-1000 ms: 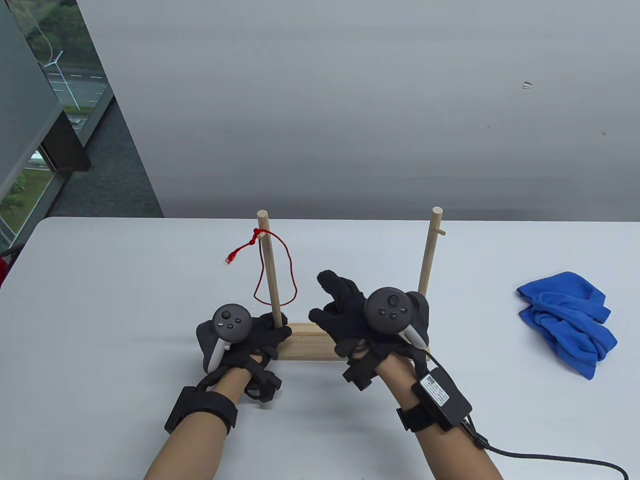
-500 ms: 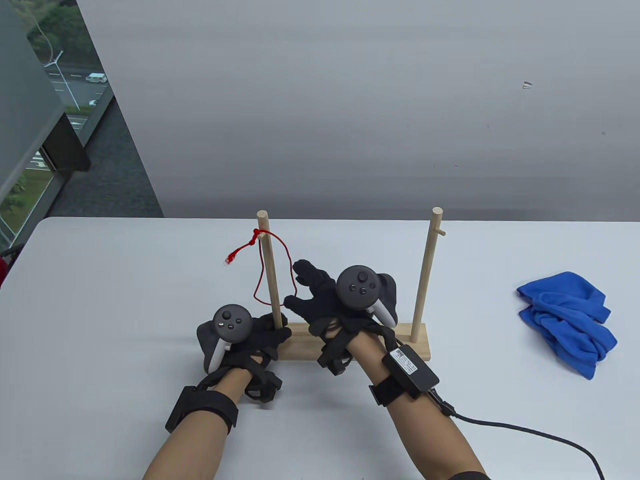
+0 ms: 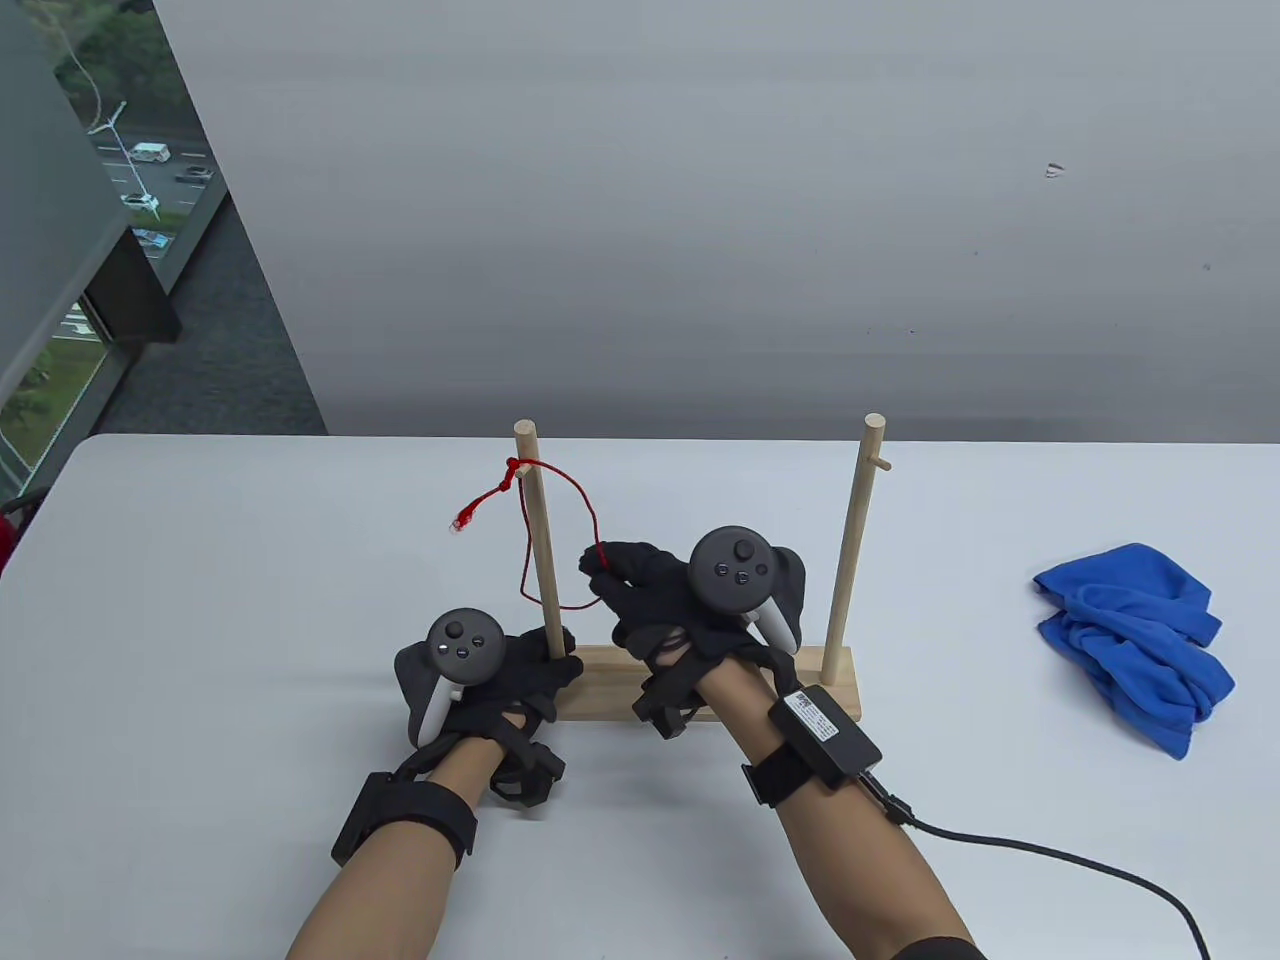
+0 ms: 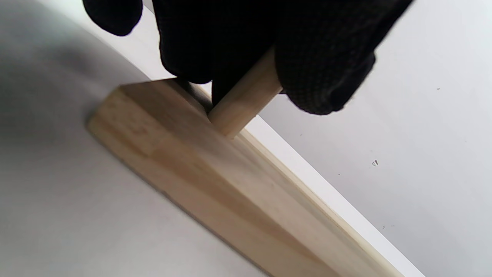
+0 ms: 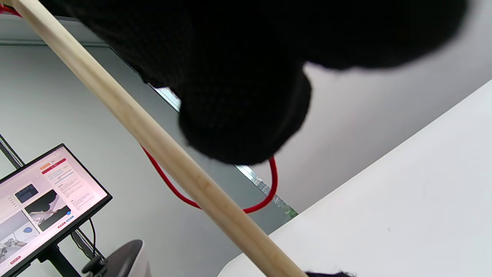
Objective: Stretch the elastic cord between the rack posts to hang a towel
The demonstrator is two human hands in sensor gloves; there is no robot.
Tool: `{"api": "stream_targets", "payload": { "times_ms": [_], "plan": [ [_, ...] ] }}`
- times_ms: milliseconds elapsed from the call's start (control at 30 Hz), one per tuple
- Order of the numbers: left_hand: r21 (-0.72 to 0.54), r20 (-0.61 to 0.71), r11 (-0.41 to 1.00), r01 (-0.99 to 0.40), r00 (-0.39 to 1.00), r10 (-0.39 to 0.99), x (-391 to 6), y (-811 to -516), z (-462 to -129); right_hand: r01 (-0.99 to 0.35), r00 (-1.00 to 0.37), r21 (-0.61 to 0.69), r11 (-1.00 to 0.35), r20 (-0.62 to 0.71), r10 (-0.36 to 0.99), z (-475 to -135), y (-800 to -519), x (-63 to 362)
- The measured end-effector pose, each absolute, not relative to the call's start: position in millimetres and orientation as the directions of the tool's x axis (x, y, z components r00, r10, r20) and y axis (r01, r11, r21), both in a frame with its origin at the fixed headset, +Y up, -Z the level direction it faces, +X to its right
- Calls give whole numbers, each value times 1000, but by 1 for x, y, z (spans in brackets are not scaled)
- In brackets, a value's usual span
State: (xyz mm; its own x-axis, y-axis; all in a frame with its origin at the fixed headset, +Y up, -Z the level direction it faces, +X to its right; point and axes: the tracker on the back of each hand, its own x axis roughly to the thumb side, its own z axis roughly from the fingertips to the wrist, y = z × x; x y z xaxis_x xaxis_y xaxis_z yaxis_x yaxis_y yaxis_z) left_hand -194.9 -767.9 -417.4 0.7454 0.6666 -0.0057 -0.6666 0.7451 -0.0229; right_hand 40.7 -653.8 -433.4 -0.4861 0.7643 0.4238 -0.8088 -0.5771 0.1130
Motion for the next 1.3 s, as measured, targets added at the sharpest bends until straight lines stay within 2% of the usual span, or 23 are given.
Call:
{"api": "stream_targets", "payload": {
  "times_ms": [333,900,1300],
  "plan": [
    [-31,-10,742,-669,743,669,-195,-769,-418,-829,-474,31,-558,488,733,-411,-625,62],
    [-33,-15,748,-663,748,663,-195,-769,-419,-746,-597,-162,-646,592,541,-371,-556,105],
    [-35,-25,750,-661,751,660,-195,-769,-418,-643,-711,-326,-693,591,382,-355,-517,137]
  ]
}}
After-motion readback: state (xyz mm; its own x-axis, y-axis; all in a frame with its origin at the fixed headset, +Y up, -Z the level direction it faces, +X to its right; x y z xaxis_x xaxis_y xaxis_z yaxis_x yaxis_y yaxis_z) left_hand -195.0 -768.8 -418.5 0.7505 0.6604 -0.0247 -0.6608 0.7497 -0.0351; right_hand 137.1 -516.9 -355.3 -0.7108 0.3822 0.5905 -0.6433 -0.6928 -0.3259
